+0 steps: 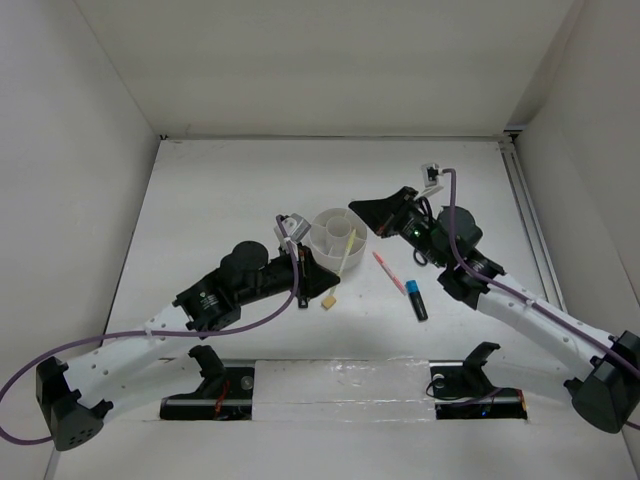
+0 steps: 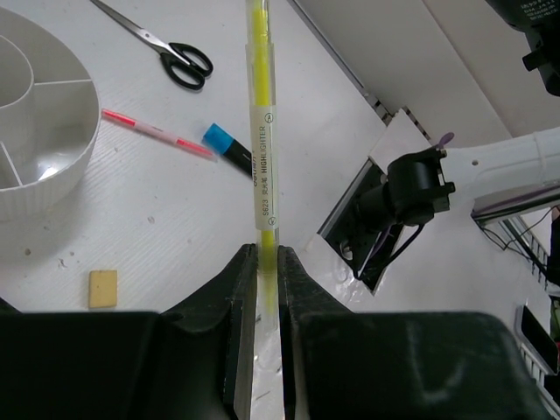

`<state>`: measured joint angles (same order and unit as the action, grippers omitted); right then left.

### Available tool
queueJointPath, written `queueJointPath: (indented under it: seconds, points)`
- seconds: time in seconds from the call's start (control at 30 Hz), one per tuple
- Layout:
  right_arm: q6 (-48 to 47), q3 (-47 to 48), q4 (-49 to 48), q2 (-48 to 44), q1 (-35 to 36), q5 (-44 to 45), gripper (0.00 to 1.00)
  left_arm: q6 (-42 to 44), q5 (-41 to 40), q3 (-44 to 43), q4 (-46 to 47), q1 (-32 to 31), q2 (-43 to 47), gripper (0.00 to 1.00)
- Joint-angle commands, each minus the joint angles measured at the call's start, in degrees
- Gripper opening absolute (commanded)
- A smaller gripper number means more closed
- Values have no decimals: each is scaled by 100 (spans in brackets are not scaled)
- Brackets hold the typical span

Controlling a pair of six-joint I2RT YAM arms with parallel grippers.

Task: Sort the stationery into containers
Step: Close the pen cap on the pen.

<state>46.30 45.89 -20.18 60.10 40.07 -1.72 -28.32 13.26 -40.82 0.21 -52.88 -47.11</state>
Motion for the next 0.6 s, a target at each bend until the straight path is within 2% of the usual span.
queueJointPath:
  seconds: [0.0, 0.37, 0.57]
  points:
    - [-16, -106, -478, -33, 97, -31, 0, 89, -34, 30, 217, -20, 35, 0]
    - [-69, -159, -478, -86, 150, 22, 0, 37, -578, 30, 102, -20, 211, 0]
    - [-122, -107, -478, -86, 150, 22, 0, -16, -579, 30, 102, -20, 211, 0]
